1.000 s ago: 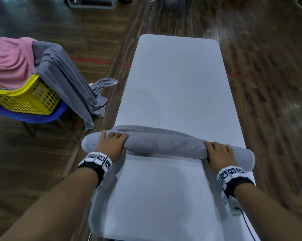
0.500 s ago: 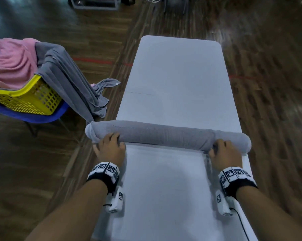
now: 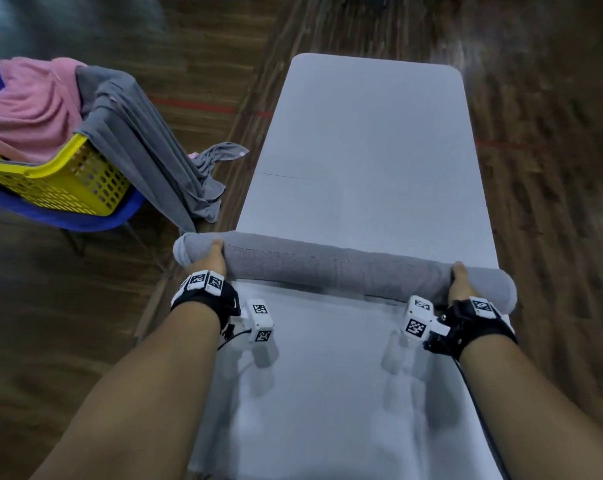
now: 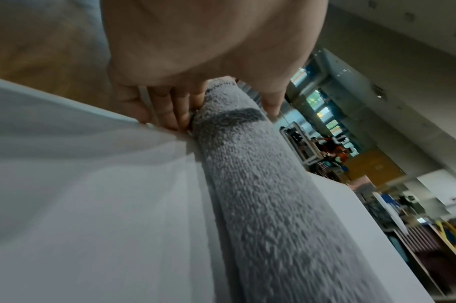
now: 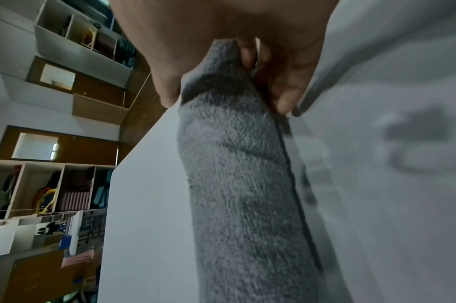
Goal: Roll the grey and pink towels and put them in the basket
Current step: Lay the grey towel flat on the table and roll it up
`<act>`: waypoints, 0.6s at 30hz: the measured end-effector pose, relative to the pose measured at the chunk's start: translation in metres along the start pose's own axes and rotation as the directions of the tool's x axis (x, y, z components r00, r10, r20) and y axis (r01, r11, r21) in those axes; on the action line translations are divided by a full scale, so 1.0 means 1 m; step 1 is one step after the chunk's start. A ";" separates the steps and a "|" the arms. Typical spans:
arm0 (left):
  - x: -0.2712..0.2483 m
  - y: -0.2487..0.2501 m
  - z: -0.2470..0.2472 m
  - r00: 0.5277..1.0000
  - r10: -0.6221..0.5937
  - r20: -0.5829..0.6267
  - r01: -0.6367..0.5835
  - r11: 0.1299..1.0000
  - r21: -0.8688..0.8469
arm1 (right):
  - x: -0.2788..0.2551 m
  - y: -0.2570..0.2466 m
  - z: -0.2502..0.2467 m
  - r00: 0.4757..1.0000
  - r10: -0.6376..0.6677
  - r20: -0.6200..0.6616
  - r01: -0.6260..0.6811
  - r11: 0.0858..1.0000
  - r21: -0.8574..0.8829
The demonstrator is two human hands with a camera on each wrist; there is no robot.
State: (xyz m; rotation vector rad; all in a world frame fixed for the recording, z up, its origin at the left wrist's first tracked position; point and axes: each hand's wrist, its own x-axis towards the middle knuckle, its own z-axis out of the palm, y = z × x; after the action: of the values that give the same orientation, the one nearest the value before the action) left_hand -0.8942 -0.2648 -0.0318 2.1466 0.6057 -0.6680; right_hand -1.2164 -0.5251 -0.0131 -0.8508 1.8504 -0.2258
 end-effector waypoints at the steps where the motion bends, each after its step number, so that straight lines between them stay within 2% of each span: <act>1: 0.008 0.000 0.000 1.000 -0.007 0.017 0.007 1.000 -0.028 | 0.003 -0.004 0.001 1.000 0.018 -0.006 -0.018 0.999 -0.026; 4: 0.029 0.011 0.003 0.997 -0.034 0.064 0.045 0.984 -0.170 | 0.017 -0.011 0.004 0.999 0.025 0.040 -0.020 0.993 -0.121; 8: 0.052 0.010 0.000 0.995 -0.067 0.071 0.080 0.978 -0.195 | 0.045 -0.004 0.012 0.984 -0.046 0.173 0.071 0.987 -0.143; 10: 0.055 0.011 -0.001 0.982 -0.107 0.157 0.152 0.940 -0.307 | 0.052 0.001 0.013 0.986 -0.034 0.162 0.065 0.980 -0.188; 12: 0.054 0.013 -0.004 0.967 -0.108 0.229 0.199 0.883 -0.425 | 0.049 0.005 0.011 0.992 0.003 0.125 0.017 0.987 -0.160; 13: 0.053 0.012 -0.005 0.960 -0.114 0.257 0.230 0.845 -0.482 | 0.044 0.006 0.010 0.994 -0.025 0.105 0.038 0.992 -0.119; 14: 0.050 0.011 -0.007 0.946 -0.070 0.317 0.244 0.799 -0.549 | 0.038 0.007 0.009 0.995 -0.062 0.084 0.069 0.993 -0.091; 15: 0.043 0.007 -0.010 0.931 0.026 0.365 0.231 0.731 -0.642 | 0.030 0.008 0.008 0.996 -0.071 0.045 0.074 0.995 -0.063; 18: 0.016 0.008 -0.031 0.906 0.256 0.337 0.193 0.457 -0.868 | 0.002 0.012 0.007 0.997 -0.071 0.024 0.066 0.984 0.163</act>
State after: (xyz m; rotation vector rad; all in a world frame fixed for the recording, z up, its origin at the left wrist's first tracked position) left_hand -0.8689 -0.2418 -0.0208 0.9378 0.4955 -0.5707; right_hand -1.2163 -0.5167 -0.0237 -0.8012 1.7502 -0.4001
